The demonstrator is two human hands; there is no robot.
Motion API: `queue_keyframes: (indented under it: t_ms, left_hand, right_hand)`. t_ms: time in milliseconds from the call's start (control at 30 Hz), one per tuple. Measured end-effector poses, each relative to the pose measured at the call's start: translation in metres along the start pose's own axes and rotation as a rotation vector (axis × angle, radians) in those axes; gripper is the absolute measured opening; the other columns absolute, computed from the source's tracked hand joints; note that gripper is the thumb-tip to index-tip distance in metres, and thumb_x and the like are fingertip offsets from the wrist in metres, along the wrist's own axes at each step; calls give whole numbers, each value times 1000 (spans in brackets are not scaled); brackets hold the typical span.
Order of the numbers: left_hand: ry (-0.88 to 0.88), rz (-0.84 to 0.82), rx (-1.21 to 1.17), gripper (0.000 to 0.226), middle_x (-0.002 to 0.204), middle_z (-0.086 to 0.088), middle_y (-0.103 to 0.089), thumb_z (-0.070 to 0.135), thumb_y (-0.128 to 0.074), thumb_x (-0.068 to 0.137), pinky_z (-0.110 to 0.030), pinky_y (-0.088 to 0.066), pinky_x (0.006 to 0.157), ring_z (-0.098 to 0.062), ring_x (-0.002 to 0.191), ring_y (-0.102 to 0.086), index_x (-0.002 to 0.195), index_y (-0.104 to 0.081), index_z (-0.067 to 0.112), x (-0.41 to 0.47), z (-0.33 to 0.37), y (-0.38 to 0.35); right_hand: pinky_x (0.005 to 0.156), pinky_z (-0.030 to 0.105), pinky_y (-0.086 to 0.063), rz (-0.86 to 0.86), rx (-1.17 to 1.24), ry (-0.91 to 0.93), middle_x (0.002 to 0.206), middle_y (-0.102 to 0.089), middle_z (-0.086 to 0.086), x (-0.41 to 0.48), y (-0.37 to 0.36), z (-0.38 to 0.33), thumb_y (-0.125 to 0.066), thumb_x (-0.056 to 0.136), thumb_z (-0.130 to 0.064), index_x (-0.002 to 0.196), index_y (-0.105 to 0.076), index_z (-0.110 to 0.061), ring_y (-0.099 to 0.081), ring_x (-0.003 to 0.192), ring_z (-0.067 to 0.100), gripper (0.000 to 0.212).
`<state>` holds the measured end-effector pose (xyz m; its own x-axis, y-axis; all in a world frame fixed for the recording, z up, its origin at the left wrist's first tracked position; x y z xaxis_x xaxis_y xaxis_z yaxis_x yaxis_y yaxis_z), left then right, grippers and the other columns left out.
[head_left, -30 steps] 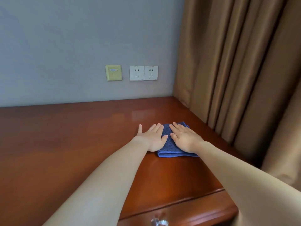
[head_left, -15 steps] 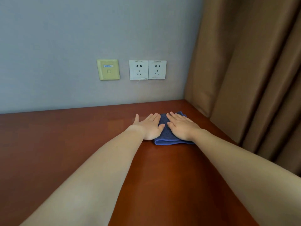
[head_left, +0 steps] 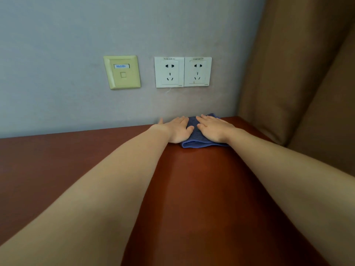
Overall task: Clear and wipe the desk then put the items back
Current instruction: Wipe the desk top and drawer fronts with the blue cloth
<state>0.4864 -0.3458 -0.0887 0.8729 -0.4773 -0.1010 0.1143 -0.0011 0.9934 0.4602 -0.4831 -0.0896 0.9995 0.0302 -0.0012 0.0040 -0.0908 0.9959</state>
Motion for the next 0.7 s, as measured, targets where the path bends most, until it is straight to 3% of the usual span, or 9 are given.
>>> queue_keyframes:
  t_ms: [167,367,700]
  left_hand:
    - [5,5,-12,59,163,1,-7,45,-11,104,-50,3,120,-17,150,-6,156,-4,18,10,-3,1]
    - [-8,24,68,58,164,-1,3,41,-10,105,-49,8,119,-15,150,3,156,0,14,6,3,3]
    - [-117,52,62,58,164,-3,3,39,-11,105,-48,7,119,-19,150,1,156,-1,12,24,66,0]
  right_hand:
    - [119,33,-8,12,6,-16,162,-12,2,17,1,1,-18,105,-33,155,-14,-17,-11,149,16,53]
    - [121,33,-5,-19,0,-14,163,-4,5,11,1,5,-15,105,-35,155,-8,-17,-6,150,18,54]
    - [120,33,-2,-21,-4,-113,163,1,5,-12,5,65,-14,106,-31,155,-4,-17,-1,150,17,52]
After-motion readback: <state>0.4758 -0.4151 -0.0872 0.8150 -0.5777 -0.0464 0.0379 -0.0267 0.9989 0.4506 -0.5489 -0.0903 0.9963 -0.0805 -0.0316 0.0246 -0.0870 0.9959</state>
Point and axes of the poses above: each hand's wrist, its own x-axis towards the middle knuckle, its own y-axis out of the back of the hand, z = x × y, the point moved 3 cm from there along x, towards the middle knuckle
